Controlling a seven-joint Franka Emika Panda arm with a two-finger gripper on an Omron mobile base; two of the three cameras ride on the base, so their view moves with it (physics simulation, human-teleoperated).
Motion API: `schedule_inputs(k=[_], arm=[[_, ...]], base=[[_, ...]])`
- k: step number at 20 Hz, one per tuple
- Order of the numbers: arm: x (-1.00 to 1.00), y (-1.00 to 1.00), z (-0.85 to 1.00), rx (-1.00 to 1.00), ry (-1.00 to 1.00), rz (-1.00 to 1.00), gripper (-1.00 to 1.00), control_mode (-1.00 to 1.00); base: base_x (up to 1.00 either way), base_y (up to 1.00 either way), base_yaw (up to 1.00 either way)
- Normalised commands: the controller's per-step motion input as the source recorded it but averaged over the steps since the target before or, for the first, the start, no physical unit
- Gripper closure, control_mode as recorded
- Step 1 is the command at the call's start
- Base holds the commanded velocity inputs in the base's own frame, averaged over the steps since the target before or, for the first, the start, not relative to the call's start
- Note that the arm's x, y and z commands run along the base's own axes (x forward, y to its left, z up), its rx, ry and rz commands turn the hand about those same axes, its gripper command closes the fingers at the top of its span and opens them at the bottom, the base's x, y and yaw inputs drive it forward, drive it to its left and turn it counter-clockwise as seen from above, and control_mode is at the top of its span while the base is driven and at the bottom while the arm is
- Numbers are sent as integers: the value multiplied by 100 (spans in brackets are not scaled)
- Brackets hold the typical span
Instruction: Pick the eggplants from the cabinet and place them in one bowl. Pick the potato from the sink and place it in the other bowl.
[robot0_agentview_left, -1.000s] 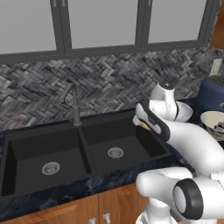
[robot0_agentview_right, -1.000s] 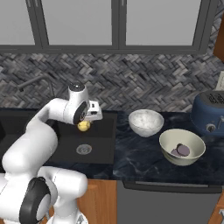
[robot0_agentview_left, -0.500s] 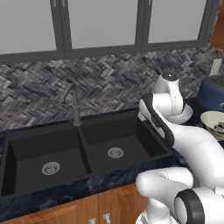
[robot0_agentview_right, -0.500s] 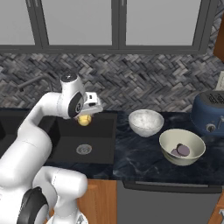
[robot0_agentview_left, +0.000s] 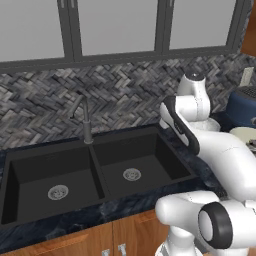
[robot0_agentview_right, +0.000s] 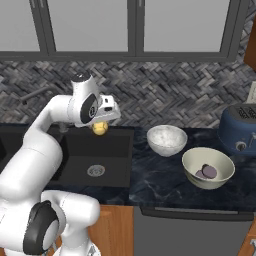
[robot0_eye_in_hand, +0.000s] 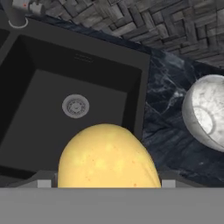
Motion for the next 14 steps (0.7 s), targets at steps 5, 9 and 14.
schedule_inputs(k=[5,9,14], arm=[[17,-20,4,1,-2,0,100,-100],[0,-21,0,1,-9,-2,100,-100],[-7,-21,0,2,-17,-10,100,-100]], base=[[0,0,0],[0,0,0],[0,0,0]])
